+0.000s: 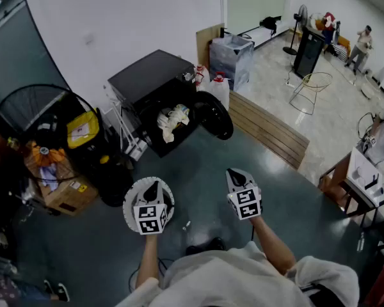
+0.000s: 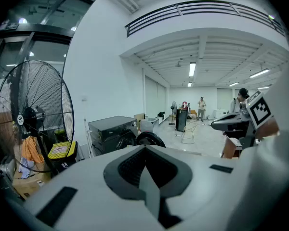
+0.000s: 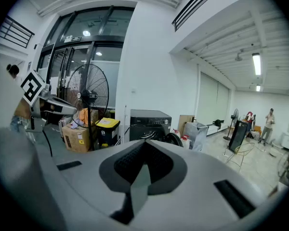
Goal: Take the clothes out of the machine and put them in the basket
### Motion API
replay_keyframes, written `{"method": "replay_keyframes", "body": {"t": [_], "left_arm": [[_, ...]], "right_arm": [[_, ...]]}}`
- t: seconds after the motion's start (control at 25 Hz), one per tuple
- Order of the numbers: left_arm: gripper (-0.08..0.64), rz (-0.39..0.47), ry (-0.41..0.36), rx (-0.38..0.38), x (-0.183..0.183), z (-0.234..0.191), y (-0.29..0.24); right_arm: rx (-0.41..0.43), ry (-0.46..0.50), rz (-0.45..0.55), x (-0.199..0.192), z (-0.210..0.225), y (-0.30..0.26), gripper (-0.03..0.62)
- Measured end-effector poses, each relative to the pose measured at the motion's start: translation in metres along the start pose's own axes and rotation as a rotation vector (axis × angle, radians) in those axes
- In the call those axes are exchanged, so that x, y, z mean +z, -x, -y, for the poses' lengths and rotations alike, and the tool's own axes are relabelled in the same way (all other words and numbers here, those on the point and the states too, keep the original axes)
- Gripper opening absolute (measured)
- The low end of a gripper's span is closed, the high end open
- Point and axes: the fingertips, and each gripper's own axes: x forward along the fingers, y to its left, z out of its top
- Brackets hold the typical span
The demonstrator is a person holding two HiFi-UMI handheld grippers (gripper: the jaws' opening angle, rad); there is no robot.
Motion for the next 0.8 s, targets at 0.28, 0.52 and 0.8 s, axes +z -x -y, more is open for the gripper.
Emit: {"method": "replay_keyframes", "body": {"t": [0.28,0.52,0.8], "left_arm": [[0.018,0.005,-0.002,0.014,0.004,0.011,-0.006],[0.018,0.006,0.012,0.041,0.003,0.025,-0.013],[0.018,-0.007,0.023,0.055,-0.001,0.044,-0.027]], "right_arm": [[0.018,0.008,-0.007,-0.008,0.01,-0.001,0.021],[0.033,0.01,0.01,-0.013,0.027,-0.002,0.021],[0.061,0.028,-0.011,-0.024,0.045,-0.011,0.021]]}}
